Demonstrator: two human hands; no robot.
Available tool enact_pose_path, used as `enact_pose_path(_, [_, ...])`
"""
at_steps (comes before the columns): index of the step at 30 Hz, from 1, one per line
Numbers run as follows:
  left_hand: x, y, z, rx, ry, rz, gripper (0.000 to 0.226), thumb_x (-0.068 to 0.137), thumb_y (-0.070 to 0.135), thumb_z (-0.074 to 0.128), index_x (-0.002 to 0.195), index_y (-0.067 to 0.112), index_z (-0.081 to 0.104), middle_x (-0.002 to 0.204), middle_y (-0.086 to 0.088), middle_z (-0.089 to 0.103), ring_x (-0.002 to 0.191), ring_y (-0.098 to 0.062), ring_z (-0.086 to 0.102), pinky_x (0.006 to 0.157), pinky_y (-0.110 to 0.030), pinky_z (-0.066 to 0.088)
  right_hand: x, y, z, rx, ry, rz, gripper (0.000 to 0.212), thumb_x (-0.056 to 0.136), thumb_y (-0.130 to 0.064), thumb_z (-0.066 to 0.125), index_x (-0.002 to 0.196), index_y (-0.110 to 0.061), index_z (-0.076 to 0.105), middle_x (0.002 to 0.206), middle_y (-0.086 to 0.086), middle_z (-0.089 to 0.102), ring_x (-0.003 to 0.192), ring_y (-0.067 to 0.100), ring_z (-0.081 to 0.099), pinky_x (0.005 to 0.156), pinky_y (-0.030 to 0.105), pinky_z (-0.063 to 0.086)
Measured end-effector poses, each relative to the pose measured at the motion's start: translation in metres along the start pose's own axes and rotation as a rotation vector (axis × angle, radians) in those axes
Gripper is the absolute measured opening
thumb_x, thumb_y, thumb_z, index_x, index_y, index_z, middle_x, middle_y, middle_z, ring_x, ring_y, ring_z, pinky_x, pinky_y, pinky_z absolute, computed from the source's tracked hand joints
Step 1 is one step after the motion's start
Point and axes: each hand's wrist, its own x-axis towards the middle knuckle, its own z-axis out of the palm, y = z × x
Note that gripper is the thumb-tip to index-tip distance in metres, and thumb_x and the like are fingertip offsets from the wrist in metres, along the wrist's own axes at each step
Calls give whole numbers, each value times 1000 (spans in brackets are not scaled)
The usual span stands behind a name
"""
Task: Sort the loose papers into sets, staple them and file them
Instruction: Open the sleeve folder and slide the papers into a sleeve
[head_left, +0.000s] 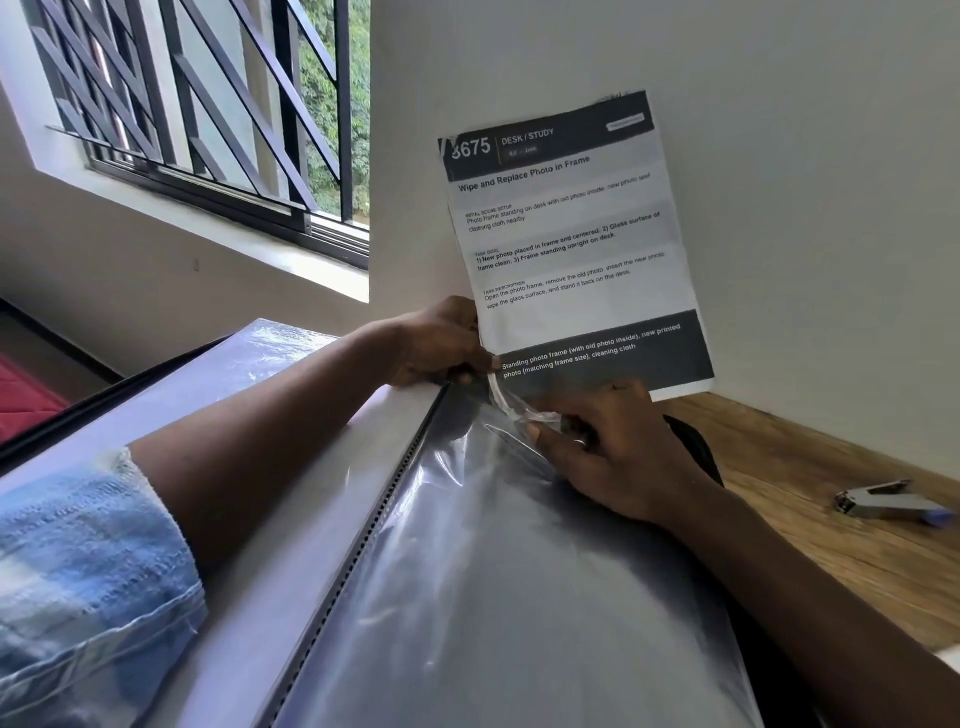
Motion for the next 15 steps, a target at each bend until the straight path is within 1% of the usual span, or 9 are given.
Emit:
enact_pose_path(2, [1, -1, 1, 20, -1, -4, 31, 91, -7, 68, 119, 7, 68, 115, -25, 73, 76, -28, 58, 57, -27, 44, 1, -1, 1, 9, -34, 15, 25, 97, -52, 54, 103, -38, 74, 59, -9, 51, 60, 4, 50, 71, 33, 35])
enact_pose_path(3, [0, 0, 2, 34, 1, -5, 32, 91, -7, 68, 119, 8, 68, 114, -26, 73, 76, -28, 57, 59, -29, 43, 2, -2, 1, 2, -45, 17, 29, 97, -52, 54, 112, -37, 74, 62, -11, 54, 62, 1, 51, 71, 32, 37])
enact_pose_path(5, [0, 2, 3, 71, 18, 5, 34, 91, -7, 67, 120, 9, 67, 112, -25, 73, 69, -25, 59, 55, -28, 42, 2, -2, 1, -14, -52, 3, 29, 98, -49, 54, 116, -37, 74, 68, -21, 56, 69, -6, 49, 75, 32, 37])
enact_pose_path(7, [0, 6, 3, 102, 23, 28, 39, 91, -9, 65, 124, 12, 65, 116, -22, 72, 75, -24, 61, 55, -28, 45, 3, -3, 0, -31, -63, -12, 28, 98, -49, 54, 115, -38, 73, 73, -31, 53, 74, -10, 46, 78, 33, 37])
enact_pose_path(9, [-1, 11, -1, 104, -15, 42, 42, 91, -10, 63, 127, 12, 62, 122, -22, 70, 87, -29, 62, 67, -36, 49, 6, -4, -3, -54, -69, -30, 30, 98, -50, 52, 114, -38, 73, 78, -34, 51, 78, -8, 44, 80, 36, 42])
enact_pose_path(11, [-1, 13, -7, 92, -67, 30, 41, 93, -10, 63, 129, 10, 61, 126, -24, 69, 94, -31, 63, 81, -45, 46, 10, -6, -7, -60, -52, -38, 26, 97, -45, 55, 112, -36, 74, 83, -31, 55, 81, -6, 48, 83, 40, 47])
enact_pose_path(12, [-1, 12, -10, 92, -91, 17, 39, 94, -10, 63, 128, 9, 62, 126, -25, 68, 94, -32, 62, 81, -45, 46, 12, -6, -7, -55, -42, -42, 23, 96, -42, 58, 110, -36, 75, 84, -28, 59, 82, -2, 53, 84, 43, 48])
enact_pose_path(13, [-1, 12, -12, 102, -112, 6, 37, 94, -9, 63, 125, 10, 63, 125, -27, 68, 90, -32, 61, 76, -40, 48, 13, -5, -8, -56, -36, -47, 20, 96, -40, 60, 109, -36, 75, 85, -26, 62, 83, 0, 57, 85, 45, 48])
enact_pose_path(15, [-3, 12, -13, 129, -136, -22, 32, 95, -9, 63, 116, 14, 64, 115, -25, 70, 74, -27, 57, 53, -26, 47, 14, -3, -9, -74, -46, -38, 21, 93, -39, 60, 108, -37, 76, 84, -23, 66, 83, 2, 59, 86, 47, 48])
